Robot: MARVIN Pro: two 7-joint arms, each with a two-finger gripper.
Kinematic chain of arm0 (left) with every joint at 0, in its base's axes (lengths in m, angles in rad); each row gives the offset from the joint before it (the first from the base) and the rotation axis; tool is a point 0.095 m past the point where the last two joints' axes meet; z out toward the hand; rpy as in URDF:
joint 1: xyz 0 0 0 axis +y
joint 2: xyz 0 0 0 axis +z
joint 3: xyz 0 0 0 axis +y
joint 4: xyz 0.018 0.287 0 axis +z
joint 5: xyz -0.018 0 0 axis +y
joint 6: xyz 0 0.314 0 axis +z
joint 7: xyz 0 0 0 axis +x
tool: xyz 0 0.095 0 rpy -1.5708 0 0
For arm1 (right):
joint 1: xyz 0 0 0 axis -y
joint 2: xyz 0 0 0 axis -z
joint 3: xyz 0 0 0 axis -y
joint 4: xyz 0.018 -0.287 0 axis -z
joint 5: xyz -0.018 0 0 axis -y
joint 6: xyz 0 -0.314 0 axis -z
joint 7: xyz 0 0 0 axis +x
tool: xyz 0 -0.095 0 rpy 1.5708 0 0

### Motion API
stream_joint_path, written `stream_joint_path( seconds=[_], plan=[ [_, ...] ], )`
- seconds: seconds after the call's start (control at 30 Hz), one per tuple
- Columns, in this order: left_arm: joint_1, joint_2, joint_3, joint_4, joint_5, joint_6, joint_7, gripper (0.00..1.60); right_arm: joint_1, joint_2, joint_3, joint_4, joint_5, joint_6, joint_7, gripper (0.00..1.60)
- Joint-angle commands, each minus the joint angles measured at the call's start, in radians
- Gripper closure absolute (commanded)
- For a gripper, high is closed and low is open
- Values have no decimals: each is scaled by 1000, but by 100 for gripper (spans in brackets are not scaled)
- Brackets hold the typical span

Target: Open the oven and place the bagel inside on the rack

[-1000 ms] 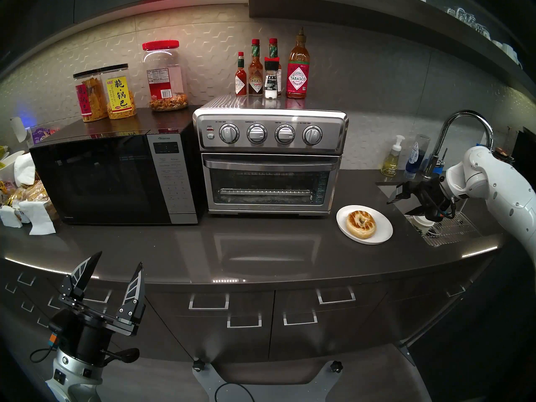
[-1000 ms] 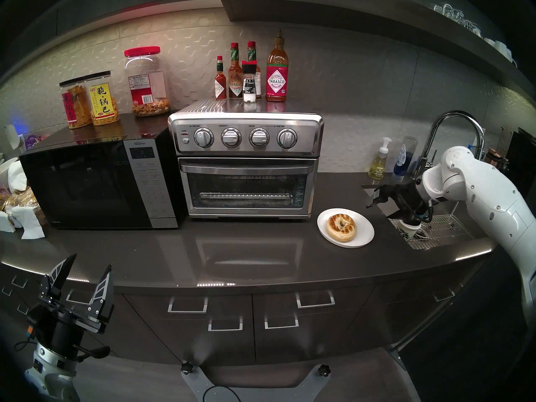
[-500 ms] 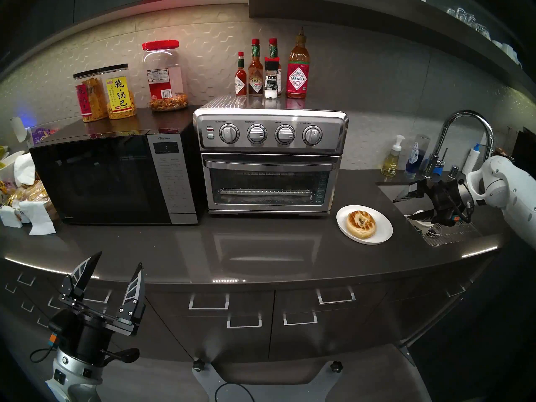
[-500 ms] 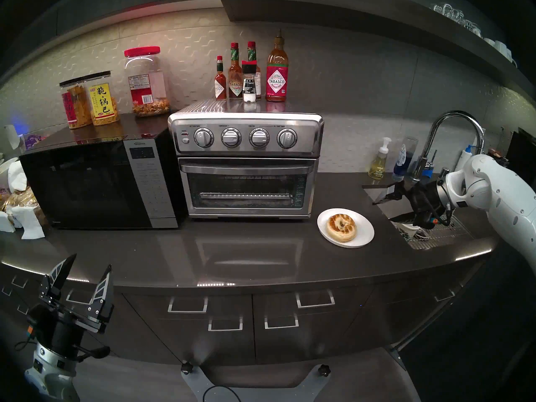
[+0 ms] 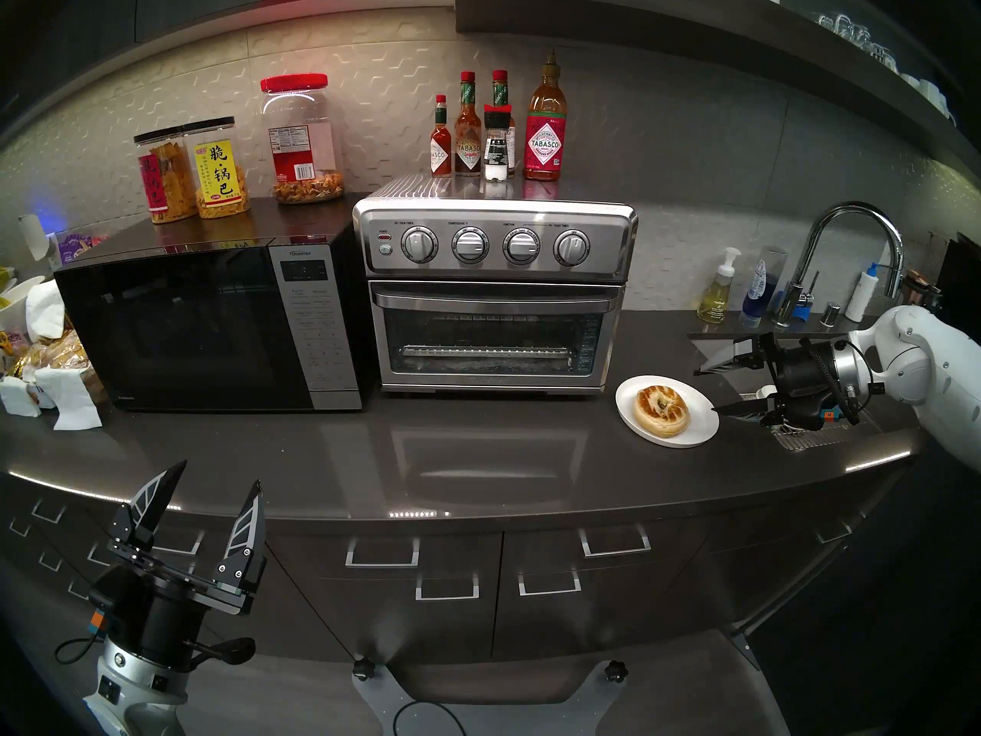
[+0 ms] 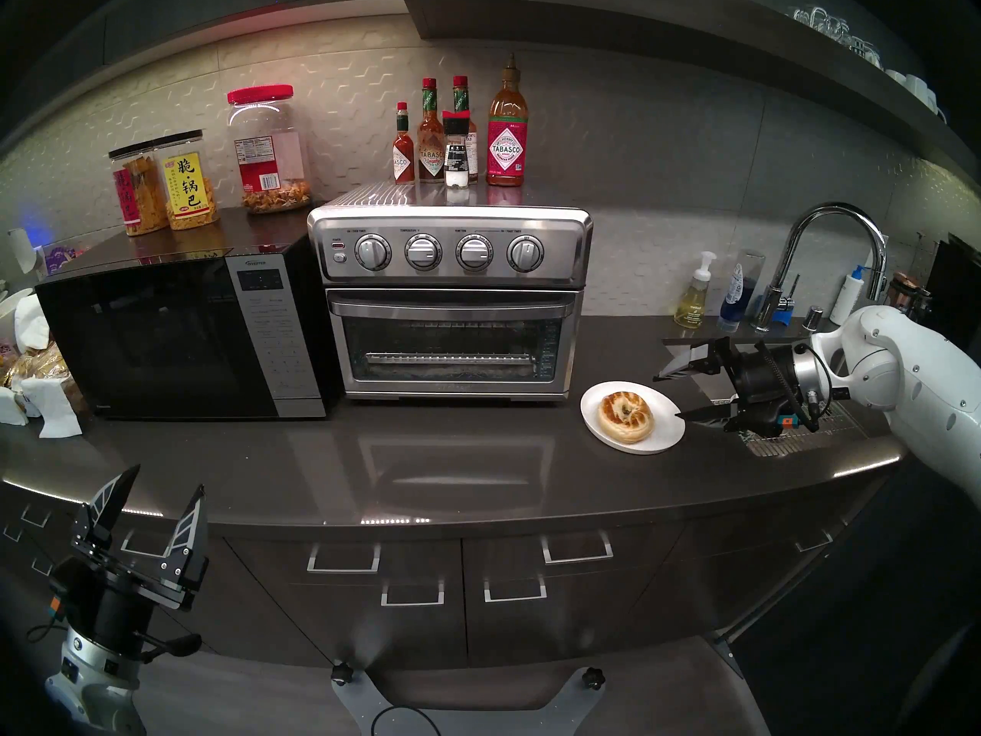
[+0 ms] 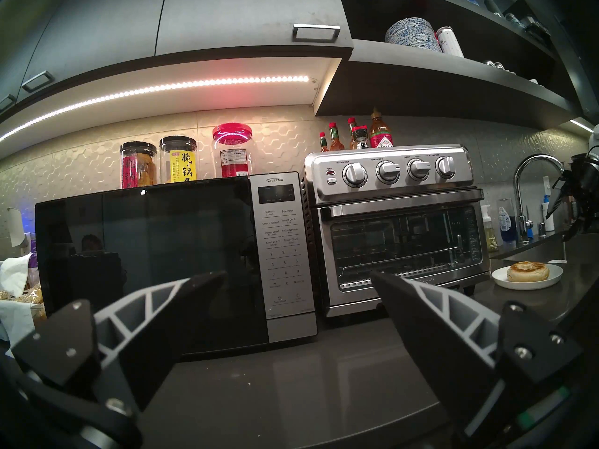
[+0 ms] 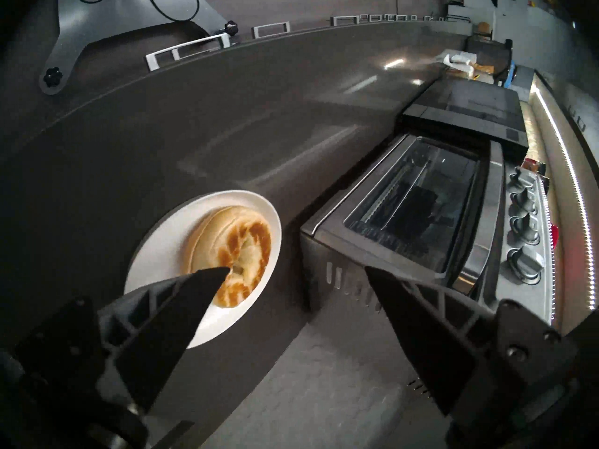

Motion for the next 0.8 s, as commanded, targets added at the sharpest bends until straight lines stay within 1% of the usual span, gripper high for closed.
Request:
stream_joint_path(
  seconds=[0.0, 0.17, 0.37, 0.53, 0.77],
  plan=[
    [-3, 1, 0, -14, -1, -3, -1, 0, -51, 25, 10, -81, 69, 2, -71, 0],
    [-3, 1, 0, -14, -1, -3, -1, 0, -93, 29, 10, -128, 118, 5, -120, 0],
    [-4, 1, 0, -14, -1, -3, -1, 0, -134, 32, 14, -155, 154, 48, -161, 0],
    [-4, 1, 0, -14, -1, -3, -1, 0, -173, 35, 10, -176, 185, 103, -195, 0],
    [-4, 1, 0, -13, -1, -3, -1, 0, -226, 38, 0, -250, 211, 163, -237, 0]
  ],
)
